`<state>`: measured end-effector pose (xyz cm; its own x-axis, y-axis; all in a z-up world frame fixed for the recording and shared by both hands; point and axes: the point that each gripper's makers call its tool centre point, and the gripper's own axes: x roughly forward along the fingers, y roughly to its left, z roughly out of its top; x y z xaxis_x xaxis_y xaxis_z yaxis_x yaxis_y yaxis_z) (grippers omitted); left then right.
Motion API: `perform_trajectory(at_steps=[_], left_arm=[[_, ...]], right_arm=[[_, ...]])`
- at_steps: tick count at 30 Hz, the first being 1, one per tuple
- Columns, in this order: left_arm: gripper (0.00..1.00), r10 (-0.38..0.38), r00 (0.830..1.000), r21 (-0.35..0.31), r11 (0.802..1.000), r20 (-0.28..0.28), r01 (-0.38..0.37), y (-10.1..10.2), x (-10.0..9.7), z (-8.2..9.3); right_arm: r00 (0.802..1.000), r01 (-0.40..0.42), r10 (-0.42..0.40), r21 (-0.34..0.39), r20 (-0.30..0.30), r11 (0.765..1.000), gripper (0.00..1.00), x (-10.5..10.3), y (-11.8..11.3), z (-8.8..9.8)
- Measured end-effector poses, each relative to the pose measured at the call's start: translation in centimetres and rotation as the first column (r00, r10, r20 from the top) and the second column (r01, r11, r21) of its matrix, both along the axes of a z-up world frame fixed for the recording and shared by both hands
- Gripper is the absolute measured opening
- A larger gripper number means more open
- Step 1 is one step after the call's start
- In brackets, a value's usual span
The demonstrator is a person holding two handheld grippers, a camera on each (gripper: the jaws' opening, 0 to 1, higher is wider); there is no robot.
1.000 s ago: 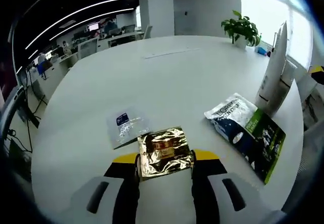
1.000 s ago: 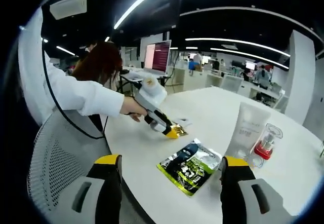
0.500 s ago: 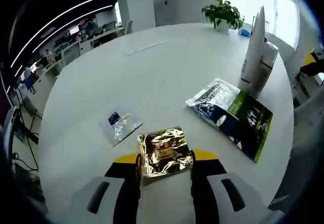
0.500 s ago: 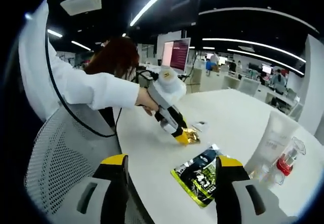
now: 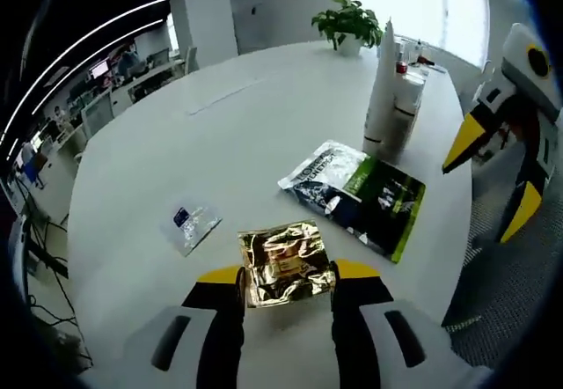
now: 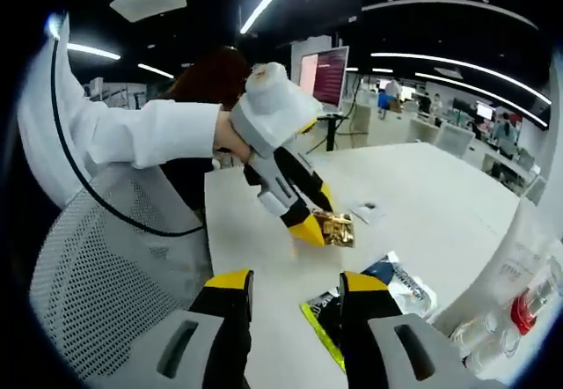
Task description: Arrange the skincare products in the storage area until every visible bottle or jar stands upright without overlapping.
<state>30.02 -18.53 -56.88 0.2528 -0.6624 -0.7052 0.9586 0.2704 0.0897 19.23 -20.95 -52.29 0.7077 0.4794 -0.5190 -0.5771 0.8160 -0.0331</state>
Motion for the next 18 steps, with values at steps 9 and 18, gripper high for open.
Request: perform_trajectory(at_steps=[9,18], left_arm=[[0.34,-0.065,0.997,-0.062,0.996,0.049,0.068,-0.1,-1.6,1.9],[0.34,-0.031,0.992,-0.244,0.968,0.122,0.06,-0.6,-2.8,5.8]], right_arm=[[0.996,0.084,-0.085,0.038,0.018,0.996,0.24,2.8,-0.9,0.3],[0.985,0.168,-0.172,0.26,-0.009,0.951,0.15,3.1,-1.1,1.1]])
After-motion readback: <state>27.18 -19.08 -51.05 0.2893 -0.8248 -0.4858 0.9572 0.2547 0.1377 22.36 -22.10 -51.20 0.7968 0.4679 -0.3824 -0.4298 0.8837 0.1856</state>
